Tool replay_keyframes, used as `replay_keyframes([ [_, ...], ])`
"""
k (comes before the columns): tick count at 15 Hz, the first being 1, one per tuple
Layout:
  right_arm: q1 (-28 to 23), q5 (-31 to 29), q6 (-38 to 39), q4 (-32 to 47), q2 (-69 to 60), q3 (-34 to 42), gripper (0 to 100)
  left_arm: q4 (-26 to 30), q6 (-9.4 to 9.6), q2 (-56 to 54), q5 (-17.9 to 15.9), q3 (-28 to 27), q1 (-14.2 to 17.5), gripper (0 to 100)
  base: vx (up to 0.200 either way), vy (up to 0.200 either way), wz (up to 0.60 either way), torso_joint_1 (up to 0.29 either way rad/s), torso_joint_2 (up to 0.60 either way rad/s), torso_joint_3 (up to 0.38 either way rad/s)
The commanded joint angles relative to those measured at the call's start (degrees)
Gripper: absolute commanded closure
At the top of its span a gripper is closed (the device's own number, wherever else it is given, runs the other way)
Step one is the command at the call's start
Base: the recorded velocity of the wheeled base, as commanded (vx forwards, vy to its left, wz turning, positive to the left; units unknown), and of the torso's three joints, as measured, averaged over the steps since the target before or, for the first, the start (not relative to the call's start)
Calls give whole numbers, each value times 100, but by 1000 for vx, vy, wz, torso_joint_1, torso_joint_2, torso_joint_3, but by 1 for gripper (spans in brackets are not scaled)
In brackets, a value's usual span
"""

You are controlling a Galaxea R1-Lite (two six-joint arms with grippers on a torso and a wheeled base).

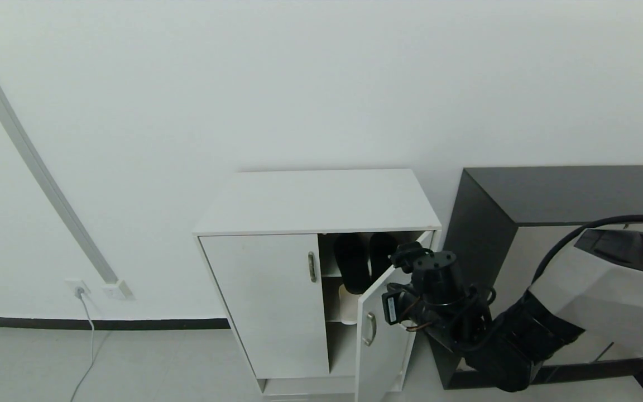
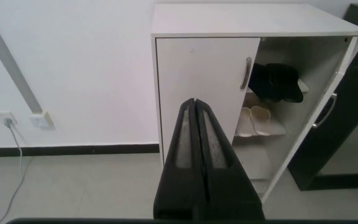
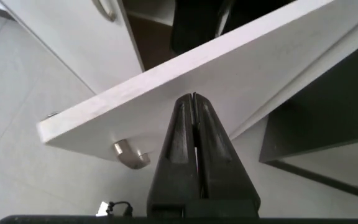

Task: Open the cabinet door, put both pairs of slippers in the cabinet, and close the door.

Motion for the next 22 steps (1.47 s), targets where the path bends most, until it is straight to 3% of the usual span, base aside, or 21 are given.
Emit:
replay_keyframes([
  [1,-72,93,-1,-5,326,-346,100,0,-7,7,2,0,0,100,0,0,0,0,0,0],
  [12,-520,216,-27,-40,1160,-1892,100,0,-15,7,19,0,0,100,0,0,0,0,0,0],
  [22,-757,304,-45,65,1635,-2657,100,0,-24,7,19,0,0,100,0,0,0,0,0,0],
])
